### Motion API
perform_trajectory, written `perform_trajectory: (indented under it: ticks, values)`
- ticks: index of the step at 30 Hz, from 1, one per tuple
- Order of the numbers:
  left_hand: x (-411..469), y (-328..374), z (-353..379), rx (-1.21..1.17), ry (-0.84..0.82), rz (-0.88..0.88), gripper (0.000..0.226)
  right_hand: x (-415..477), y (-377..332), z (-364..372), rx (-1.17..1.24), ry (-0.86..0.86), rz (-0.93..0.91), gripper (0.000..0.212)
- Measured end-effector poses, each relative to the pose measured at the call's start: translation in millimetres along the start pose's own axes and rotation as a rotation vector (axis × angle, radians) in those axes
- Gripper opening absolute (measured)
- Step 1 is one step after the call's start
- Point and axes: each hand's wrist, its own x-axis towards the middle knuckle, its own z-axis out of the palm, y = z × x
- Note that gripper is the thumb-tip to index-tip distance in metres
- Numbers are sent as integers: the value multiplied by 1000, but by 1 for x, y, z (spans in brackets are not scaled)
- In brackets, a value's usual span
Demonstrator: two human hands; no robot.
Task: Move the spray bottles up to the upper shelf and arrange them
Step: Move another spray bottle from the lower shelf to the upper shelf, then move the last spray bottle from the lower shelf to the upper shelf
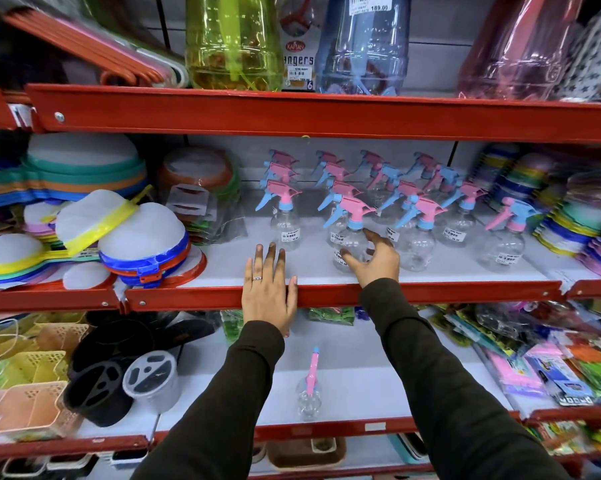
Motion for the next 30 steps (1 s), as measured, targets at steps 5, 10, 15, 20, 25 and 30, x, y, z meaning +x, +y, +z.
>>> perform_trajectory:
  ticks: [5, 10, 15, 20, 25, 30]
  values:
    - [-2, 1, -8, -74, 10, 1, 62, -13, -1, -3, 32, 38, -14, 70]
    - [-14, -13, -15, -106, 43, 28, 60, -49, -6, -3, 118, 155, -172, 41]
    - [-27, -50, -16, -20, 21, -38, 66, -100, 10, 17, 144, 72, -220, 13]
    - [-35, -75, -17, 14, 54, -27, 65, -151, 55, 46, 55, -161, -30, 22]
    - [-40, -80, -14, 2, 63, -10, 64, -187, 107, 59, -125, -367, 281, 49]
    - [-42, -81, -5, -2, 103, -19, 61, -210, 140, 87, -317, -624, 357, 52]
